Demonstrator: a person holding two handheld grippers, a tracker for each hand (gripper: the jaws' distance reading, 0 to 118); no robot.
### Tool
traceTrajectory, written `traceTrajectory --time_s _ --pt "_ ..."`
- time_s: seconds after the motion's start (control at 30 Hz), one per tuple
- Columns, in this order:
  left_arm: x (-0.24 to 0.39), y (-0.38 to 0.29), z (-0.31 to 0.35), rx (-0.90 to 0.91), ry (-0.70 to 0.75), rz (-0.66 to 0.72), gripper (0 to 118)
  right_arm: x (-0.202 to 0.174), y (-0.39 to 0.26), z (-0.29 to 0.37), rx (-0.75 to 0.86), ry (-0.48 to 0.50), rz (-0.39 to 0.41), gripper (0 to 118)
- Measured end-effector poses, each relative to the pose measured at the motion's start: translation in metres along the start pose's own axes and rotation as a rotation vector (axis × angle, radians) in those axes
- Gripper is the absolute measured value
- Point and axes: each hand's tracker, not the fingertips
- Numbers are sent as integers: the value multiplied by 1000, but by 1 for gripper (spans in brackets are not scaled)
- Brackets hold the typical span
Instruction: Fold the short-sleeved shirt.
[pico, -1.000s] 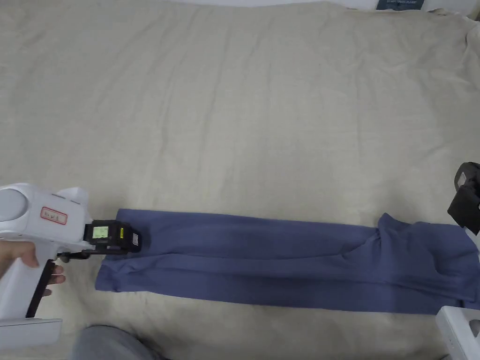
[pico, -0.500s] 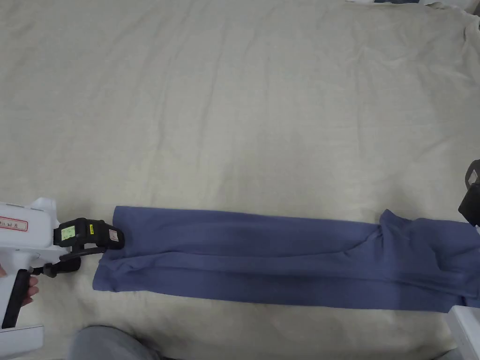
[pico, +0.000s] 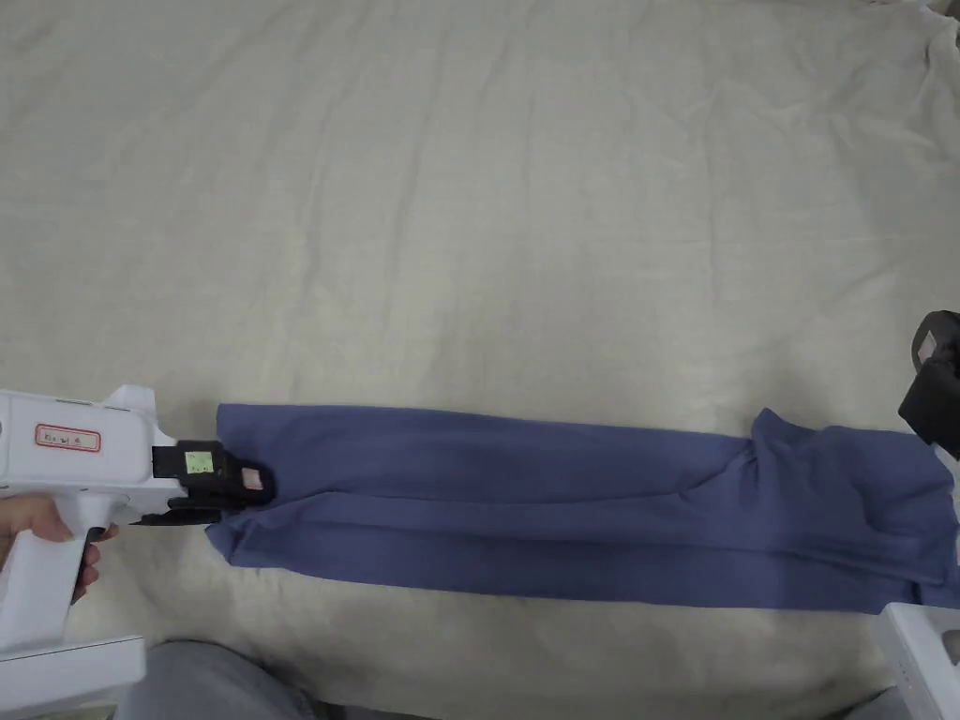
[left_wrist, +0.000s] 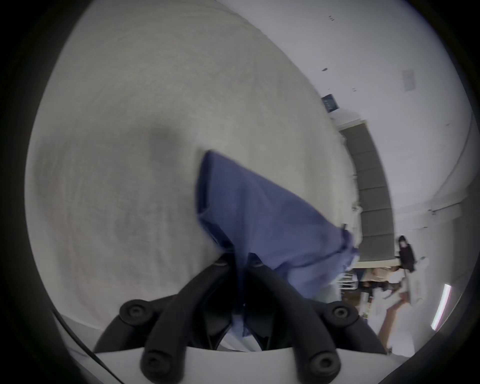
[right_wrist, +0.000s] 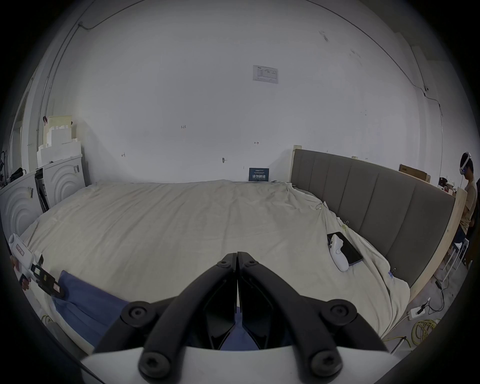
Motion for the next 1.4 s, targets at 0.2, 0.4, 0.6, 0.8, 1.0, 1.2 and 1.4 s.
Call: traceTrajectory --time_s 0.2,0.4,0.6,0.8,1.0,1.2,1.4 --pt "30 -5 2 28 139 -30 2 4 -1 2 -2 9 -9 0" --pt "75 -9 35 65 224 -119 2 9 3 8 20 23 -22 0" --pt "161 -33 66 137 285 -374 2 18 8 16 55 30 -43 0" --pt "228 -54 49 123 105 -437 2 32 10 29 83 21 -65 0" --pt "274 -70 -30 39 46 -443 2 51 8 39 92 -17 -87 0" --pt "302 -85 -129 -38 129 -419 2 68 6 49 103 -61 -106 0" --pt "306 -100 -197 -63 198 -385 61 79 4 53 98 -91 -103 0"
